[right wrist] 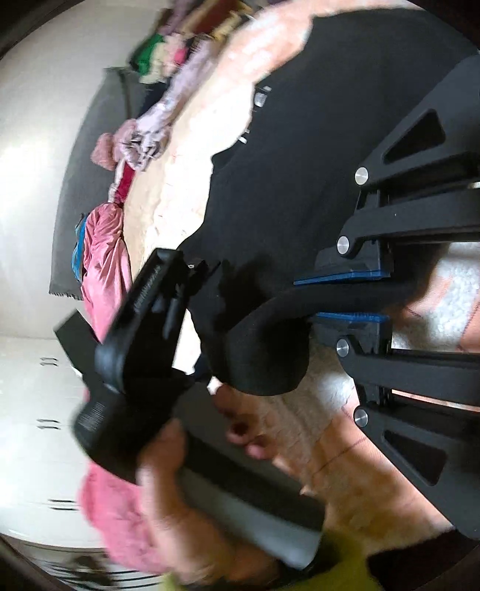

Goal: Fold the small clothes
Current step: 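Close both tools on the sweatshirt side edge and lift it, then fold the lifted side over onto the sweatshirt body with both tools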

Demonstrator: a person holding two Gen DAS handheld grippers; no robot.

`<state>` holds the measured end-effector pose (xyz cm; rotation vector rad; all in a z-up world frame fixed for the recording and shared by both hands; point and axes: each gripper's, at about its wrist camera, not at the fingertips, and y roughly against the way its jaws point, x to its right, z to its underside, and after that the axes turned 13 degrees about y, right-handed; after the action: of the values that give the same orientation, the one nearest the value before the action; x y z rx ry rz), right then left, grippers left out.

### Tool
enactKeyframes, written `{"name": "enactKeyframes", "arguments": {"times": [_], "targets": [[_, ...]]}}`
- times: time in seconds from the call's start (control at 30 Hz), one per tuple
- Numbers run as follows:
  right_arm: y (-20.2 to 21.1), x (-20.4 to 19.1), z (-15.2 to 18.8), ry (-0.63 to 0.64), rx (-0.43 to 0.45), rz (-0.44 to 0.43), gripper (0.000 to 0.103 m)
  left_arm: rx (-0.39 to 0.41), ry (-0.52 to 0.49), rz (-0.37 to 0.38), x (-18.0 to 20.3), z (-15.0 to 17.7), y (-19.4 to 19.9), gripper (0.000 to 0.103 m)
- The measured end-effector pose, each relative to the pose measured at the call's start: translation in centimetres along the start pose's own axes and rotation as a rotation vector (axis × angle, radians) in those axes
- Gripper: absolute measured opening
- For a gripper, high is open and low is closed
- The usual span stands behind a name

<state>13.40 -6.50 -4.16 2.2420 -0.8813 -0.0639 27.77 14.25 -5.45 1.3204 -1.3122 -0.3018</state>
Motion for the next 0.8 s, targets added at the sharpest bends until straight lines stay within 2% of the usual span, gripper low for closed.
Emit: {"name": "enactKeyframes", "arguments": {"times": [0.03,0.07,0.1,0.17,0.27,0.43,0.57,0.8], "targets": [[0.1,0.4,0.1,-0.026,0.006,-0.017,0.011,-0.010,0.011,0.022,0.2,0.1,-0.1,0.076],[0.3,0.7,0.1,-0.047,0.011,-0.030,0.011,-0.018,0.026,0.042,0.2,0.2,-0.1,0.063],[0.4,0.8,0.1,-0.052,0.017,-0.034,0.011,-0.025,0.041,0.056,0.3,0.4,-0.1,0.055],[0.7,0.6,0.0,-0.047,0.025,-0.029,0.011,-0.016,0.028,0.040,1.1,0.8,-0.1,0.031],[1.4,0.9,0.1,-0.069,0.048,-0.030,0.011,0.011,-0.006,0.035,2.7,1.4,0.7,0.017],[4.2,2.2,0.7,-0.130,0.126,-0.023,0.010,0.071,-0.066,0.048,6.2,2.2,3.3,0.016],[6.8,4.5,1.9,-0.241,0.186,-0.030,0.010,0.105,-0.105,0.070,10.0,3.4,4.9,0.015],[11.0,8.3,5.3,-0.386,0.262,-0.016,0.010,0.116,-0.210,0.083,17.3,6.0,4.7,0.015]]}}
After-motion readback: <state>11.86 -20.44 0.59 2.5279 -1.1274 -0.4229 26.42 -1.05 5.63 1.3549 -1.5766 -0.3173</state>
